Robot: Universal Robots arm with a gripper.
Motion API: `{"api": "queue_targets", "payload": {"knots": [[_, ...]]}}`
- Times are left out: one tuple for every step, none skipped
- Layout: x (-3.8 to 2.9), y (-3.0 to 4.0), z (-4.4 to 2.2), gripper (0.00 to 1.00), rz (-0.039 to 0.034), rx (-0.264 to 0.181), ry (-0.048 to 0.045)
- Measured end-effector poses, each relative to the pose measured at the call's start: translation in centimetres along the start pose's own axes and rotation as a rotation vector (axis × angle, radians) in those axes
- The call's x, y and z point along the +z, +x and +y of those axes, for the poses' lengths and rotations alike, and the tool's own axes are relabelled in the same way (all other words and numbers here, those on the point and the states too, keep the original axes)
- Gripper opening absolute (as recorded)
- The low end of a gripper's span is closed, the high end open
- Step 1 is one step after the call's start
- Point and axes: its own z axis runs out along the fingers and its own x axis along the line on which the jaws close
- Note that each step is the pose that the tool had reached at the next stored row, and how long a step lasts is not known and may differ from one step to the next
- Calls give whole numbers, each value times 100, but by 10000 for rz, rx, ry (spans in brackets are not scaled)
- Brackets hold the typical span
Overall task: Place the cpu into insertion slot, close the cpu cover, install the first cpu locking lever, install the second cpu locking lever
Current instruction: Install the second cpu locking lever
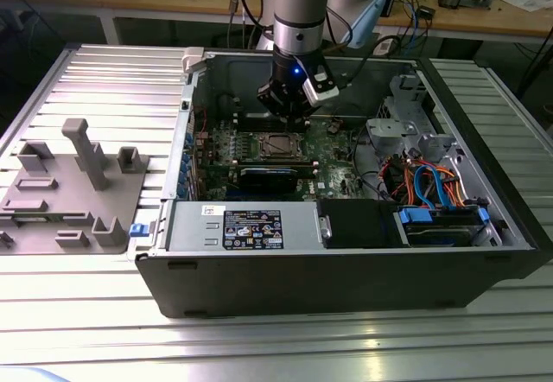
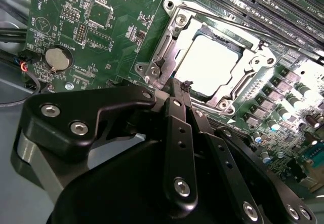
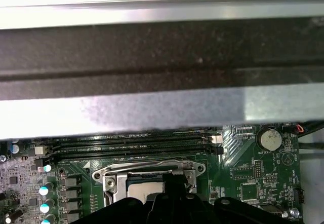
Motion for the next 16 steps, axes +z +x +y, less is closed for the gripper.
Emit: {"api": "queue_targets", "payload": {"knots": [[0,0,0,11,-1,-2,20],[1,0,0,11,-5,-3,70],[-1,0,0,11,-8,-6,148],[-4,0,0,11,-13,-10,228],[-7,0,0,11,-16,-13,287],[-19,-1,0,11,-19,-16,350],[-29,-1,0,11,-23,-23,417],[-39,-1,0,11,-26,-40,457],[-48,-1,1,11,-28,-110,482],[-48,0,1,11,-31,-206,483],[-48,0,1,11,-34,-469,474],[-47,0,1,11,-36,-650,466],[-47,0,1,11,-37,-848,458],[-47,0,1,11,-38,-966,454],[-46,1,1,11,-39,-1002,452],[-46,1,1,11,-39,-1005,450]]}}
